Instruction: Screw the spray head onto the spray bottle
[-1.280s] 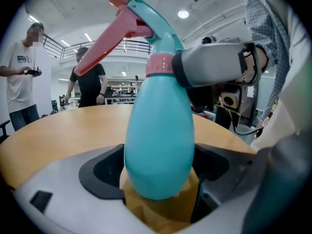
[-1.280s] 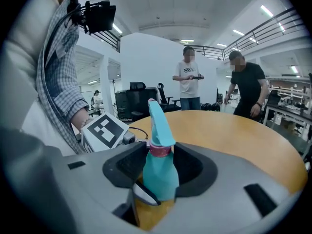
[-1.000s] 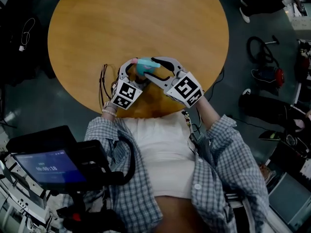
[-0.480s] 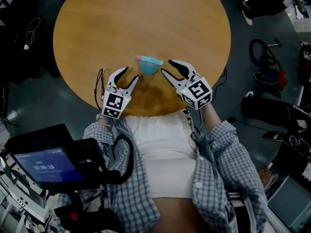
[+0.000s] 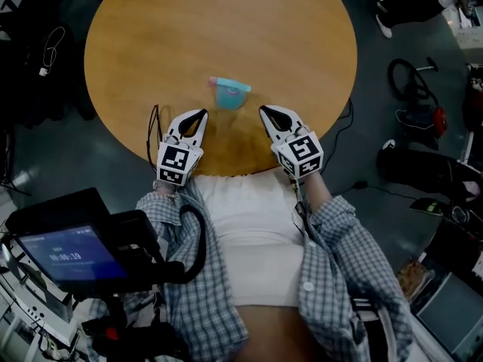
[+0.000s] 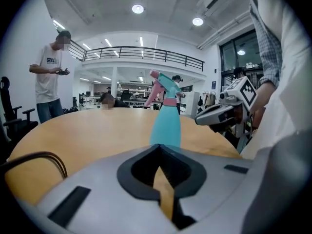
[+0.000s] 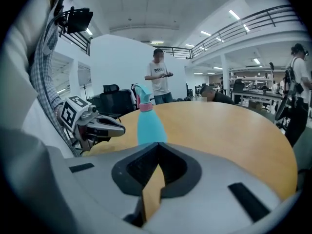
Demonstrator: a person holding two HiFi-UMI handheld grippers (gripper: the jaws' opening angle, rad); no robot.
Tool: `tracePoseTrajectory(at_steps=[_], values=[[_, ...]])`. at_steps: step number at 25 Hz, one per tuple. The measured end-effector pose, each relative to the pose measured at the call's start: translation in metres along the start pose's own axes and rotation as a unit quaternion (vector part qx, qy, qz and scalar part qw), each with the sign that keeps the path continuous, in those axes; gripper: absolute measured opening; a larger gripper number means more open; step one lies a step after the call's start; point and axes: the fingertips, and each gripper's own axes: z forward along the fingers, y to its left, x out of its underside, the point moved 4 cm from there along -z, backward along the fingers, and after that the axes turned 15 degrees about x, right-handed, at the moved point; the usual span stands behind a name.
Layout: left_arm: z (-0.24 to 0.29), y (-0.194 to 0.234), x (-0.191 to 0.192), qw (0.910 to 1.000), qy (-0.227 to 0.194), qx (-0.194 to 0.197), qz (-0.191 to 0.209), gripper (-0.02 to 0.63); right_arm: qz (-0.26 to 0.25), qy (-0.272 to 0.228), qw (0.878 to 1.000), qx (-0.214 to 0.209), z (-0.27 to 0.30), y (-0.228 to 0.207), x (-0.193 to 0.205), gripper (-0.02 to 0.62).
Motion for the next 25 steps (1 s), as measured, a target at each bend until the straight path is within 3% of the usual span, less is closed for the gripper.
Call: tracePoseTrajectory(at_steps=[25], values=[[0.0046,-0.0034,0.0051,0.9999,0.012,0.007,-0.002,0.005,0.02,0.004,1.0,-0.007,0.0031,0.004,0.008,-0.006]])
